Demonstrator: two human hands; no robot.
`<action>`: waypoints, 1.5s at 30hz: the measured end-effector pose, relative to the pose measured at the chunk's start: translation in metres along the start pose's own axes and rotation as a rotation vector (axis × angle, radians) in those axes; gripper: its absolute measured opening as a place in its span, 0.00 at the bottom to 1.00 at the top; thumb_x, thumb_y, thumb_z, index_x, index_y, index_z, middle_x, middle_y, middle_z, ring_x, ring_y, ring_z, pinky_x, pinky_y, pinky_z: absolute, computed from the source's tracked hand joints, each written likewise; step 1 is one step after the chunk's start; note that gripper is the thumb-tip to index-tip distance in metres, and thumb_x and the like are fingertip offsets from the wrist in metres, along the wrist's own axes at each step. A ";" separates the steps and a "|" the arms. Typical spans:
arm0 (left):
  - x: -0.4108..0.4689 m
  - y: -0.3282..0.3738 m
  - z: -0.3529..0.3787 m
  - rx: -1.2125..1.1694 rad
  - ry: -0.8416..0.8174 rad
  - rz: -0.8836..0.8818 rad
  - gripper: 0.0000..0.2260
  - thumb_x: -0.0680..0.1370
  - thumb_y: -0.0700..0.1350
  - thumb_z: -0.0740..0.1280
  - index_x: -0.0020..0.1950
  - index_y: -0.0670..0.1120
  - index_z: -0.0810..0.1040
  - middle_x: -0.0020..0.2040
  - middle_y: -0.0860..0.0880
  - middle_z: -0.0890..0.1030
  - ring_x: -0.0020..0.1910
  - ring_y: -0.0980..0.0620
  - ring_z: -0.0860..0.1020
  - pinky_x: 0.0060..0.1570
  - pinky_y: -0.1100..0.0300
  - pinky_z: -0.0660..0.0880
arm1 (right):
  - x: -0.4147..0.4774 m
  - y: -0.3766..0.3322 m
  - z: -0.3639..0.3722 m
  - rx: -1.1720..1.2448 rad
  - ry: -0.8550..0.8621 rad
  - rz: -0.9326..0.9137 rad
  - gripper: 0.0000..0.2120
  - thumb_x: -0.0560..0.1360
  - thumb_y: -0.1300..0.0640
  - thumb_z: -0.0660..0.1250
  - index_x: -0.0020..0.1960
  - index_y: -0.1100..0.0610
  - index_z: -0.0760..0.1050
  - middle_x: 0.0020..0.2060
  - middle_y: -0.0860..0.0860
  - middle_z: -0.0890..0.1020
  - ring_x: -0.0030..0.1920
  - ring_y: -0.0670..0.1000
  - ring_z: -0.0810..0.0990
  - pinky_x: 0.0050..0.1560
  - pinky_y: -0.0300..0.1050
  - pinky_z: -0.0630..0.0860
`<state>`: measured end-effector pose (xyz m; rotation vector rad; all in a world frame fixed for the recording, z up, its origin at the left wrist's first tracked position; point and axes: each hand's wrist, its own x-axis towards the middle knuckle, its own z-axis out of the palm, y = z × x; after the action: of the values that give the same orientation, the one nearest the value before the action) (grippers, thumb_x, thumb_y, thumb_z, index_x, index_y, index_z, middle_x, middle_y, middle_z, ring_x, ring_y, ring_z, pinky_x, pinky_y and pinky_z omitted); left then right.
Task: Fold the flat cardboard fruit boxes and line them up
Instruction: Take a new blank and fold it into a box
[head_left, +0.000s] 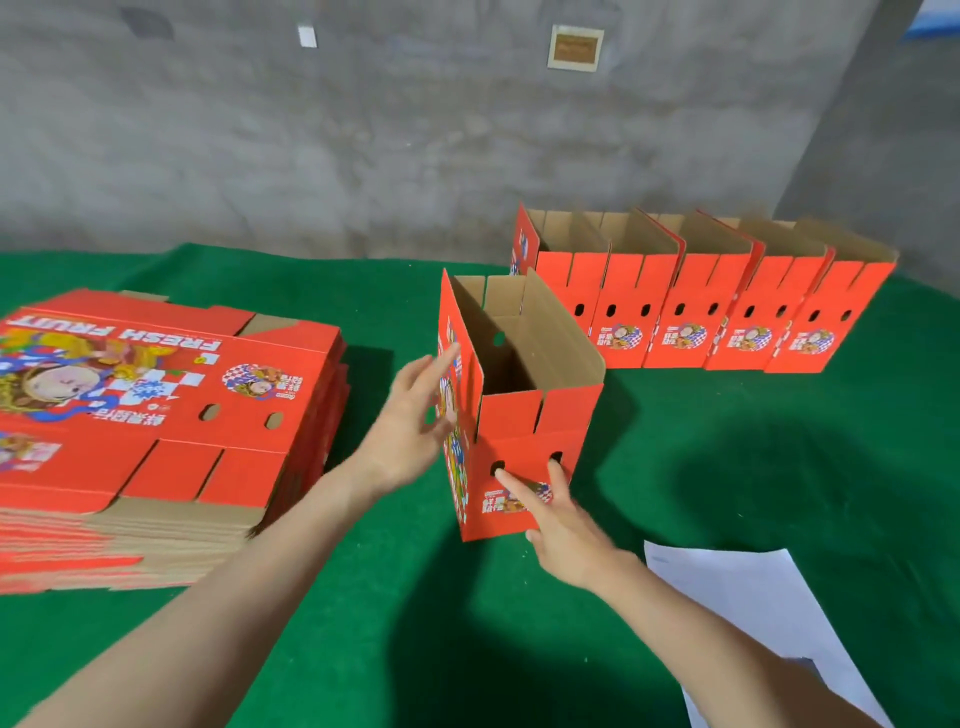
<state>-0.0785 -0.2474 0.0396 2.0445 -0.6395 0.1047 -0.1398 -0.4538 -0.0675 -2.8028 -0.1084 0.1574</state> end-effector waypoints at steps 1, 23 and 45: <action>0.003 0.001 0.004 0.057 -0.025 0.040 0.31 0.78 0.33 0.63 0.76 0.53 0.57 0.74 0.45 0.56 0.72 0.54 0.59 0.68 0.61 0.65 | 0.004 -0.002 0.001 -0.016 0.013 0.005 0.41 0.78 0.62 0.59 0.70 0.26 0.40 0.75 0.59 0.37 0.61 0.64 0.74 0.57 0.48 0.73; 0.176 -0.085 -0.002 0.120 -0.016 -0.103 0.23 0.77 0.32 0.58 0.71 0.42 0.61 0.66 0.42 0.72 0.64 0.42 0.73 0.64 0.52 0.69 | 0.220 -0.021 -0.023 -0.083 -0.065 0.170 0.48 0.75 0.65 0.64 0.72 0.30 0.36 0.70 0.62 0.24 0.69 0.61 0.69 0.57 0.48 0.75; 0.197 -0.196 -0.045 0.900 -0.169 -0.675 0.26 0.78 0.49 0.62 0.73 0.44 0.59 0.73 0.43 0.64 0.73 0.42 0.59 0.70 0.41 0.58 | 0.383 0.061 -0.067 -0.159 -0.016 0.293 0.53 0.71 0.73 0.61 0.72 0.31 0.33 0.74 0.60 0.32 0.75 0.63 0.53 0.59 0.52 0.75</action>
<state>0.1932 -0.2090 -0.0247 3.0556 0.0819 -0.2210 0.2519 -0.4972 -0.0611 -2.9619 0.3008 0.2501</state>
